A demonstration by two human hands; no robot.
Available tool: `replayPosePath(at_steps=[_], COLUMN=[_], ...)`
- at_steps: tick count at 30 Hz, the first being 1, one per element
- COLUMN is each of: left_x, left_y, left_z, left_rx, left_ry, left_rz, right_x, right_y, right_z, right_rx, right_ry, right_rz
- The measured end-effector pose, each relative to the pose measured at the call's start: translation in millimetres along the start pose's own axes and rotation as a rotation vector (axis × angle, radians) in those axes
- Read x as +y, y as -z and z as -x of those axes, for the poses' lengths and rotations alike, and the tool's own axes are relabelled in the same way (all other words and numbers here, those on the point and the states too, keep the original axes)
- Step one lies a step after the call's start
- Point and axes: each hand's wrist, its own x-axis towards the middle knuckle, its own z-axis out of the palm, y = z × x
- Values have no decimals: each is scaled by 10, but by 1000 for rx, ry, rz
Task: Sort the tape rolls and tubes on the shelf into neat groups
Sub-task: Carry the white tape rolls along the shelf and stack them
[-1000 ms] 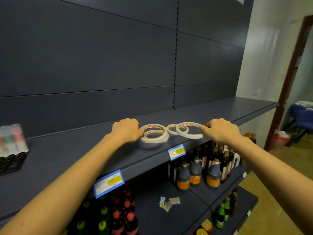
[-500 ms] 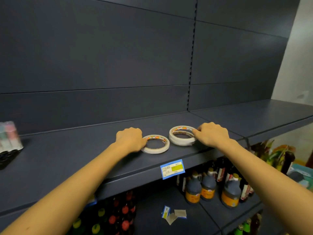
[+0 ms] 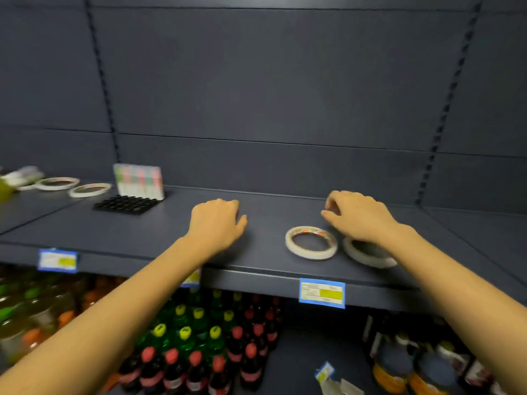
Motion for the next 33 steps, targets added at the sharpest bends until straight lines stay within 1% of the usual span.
replayPosePath(at_steps=[2, 4, 7, 12, 15, 18, 22, 28, 33], left_x=[-273, -581, -1089, -1846, -2211, -2577, -3094, -3821, -4242], left_y=[84, 179, 337, 585, 719, 836, 936, 993, 941], left_z=[174, 386, 779, 1443, 1720, 1920, 2064, 2080, 1912], left_rx=[6, 19, 35, 30, 27, 52, 58, 39, 21], left_ry=[59, 134, 265, 437, 480, 492, 470, 362, 286], left_rz=[-26, -51, -111, -200, -242, -256, -261, -225, -162], right_x=[-404, -836, -1495, -2463, -2966, -3431, -4002, -4697, -5033], right_y=[-80, -176, -263, -341, -381, -419, -463, -509, -558], right_z=[-79, -138, -190, -162, -143, -137, -180, -327, -458], right_rx=[-11, -34, -62, -111, -131, -132, -124, -123, -156], right_ry=[173, 341, 529, 706, 774, 809, 796, 679, 594], right_rz=[-108, -160, -222, -285, -279, -257, -239, -217, -212])
